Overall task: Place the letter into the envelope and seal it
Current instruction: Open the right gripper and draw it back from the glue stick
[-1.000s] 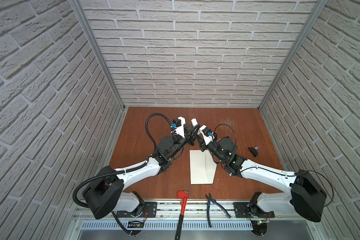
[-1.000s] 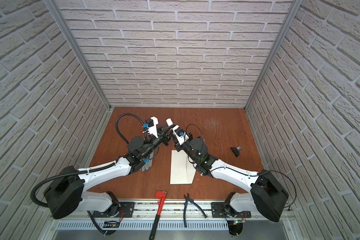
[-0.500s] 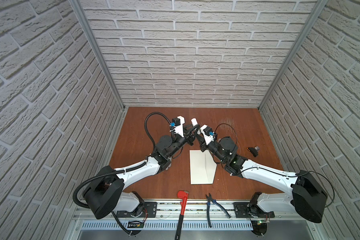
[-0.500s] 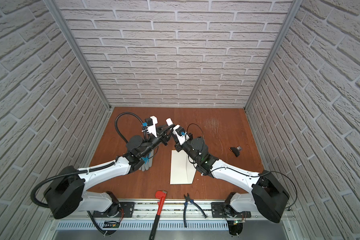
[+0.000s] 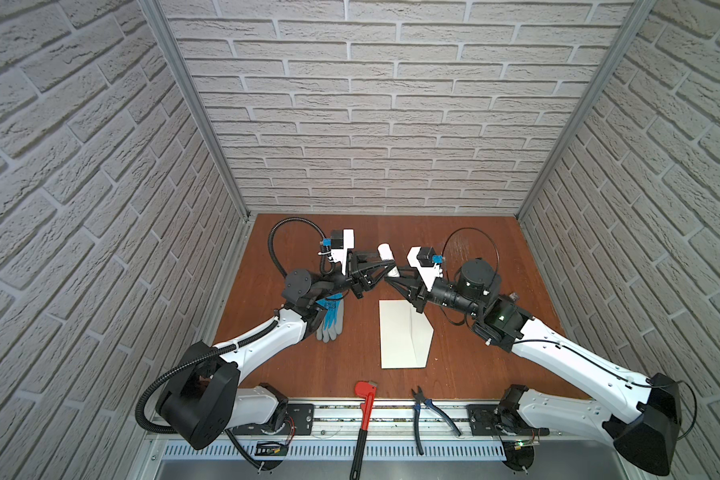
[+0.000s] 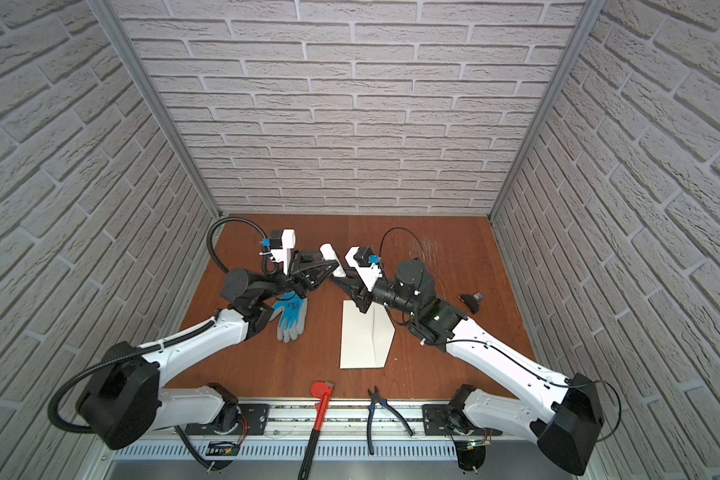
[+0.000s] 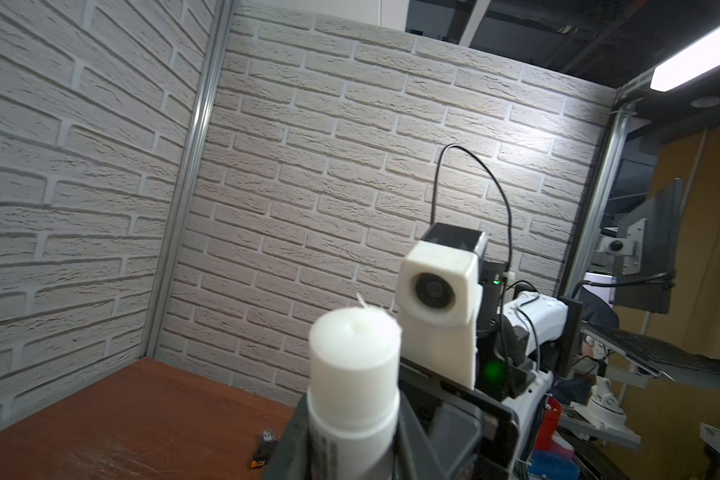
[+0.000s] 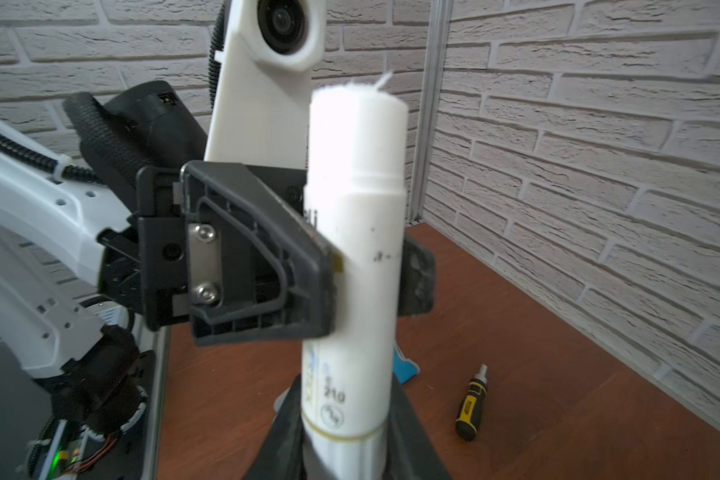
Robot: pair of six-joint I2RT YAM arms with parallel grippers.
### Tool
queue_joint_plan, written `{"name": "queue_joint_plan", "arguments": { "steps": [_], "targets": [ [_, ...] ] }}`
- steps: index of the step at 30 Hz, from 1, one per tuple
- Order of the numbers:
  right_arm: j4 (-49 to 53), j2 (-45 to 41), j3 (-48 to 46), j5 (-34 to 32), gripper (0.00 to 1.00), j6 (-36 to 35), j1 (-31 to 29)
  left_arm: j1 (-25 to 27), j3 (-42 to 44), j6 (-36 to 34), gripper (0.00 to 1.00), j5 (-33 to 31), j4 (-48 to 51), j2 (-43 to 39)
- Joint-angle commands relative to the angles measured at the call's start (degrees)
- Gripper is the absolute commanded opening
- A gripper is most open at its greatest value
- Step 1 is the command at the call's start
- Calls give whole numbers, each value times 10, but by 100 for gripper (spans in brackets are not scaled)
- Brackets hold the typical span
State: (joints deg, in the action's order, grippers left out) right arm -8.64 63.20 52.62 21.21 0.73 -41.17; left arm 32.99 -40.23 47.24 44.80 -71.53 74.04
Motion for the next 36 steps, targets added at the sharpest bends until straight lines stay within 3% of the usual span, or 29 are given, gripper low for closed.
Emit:
{"name": "queue_joint_plan", "arguments": {
  "steps": [1, 3, 5, 6, 8, 10, 14, 19, 22, 31, 36],
  "targets": [
    [38, -5, 28, 137, 6, 43, 6, -4, -5, 13, 0, 38, -32, 0],
    [47, -3, 34, 130, 8, 39, 11, -2, -3, 10, 0, 25, -32, -1],
    [74, -4, 36, 89, 39, 2, 11, -3, 1, -1, 0, -11, -24, -8],
    [85, -5, 36, 70, 48, -27, 11, -3, 4, -11, 0, -39, -11, -13],
    [86, -9, 24, 16, 58, -61, 11, 0, 10, -41, 0, -103, 18, -26],
    [21, -18, -21, -45, 63, -61, 10, 7, 19, -77, 0, -176, 55, -42],
    [-113, -21, -102, -156, 66, -69, -7, 32, 29, -147, 0, -308, 111, -66],
    [-204, 7, -130, -260, 63, -87, -37, 66, 24, -181, 0, -382, 123, -62],
    [-270, 37, -137, -290, 61, -78, -46, 82, 18, -186, 0, -412, 120, -47],
    [-336, 110, -107, -351, 64, -114, -63, 98, -2, -173, 0, -424, 98, -4],
    [-371, 136, -103, -366, 61, -126, -63, 99, -5, -168, 0, -418, 93, 5]
  ]
}}
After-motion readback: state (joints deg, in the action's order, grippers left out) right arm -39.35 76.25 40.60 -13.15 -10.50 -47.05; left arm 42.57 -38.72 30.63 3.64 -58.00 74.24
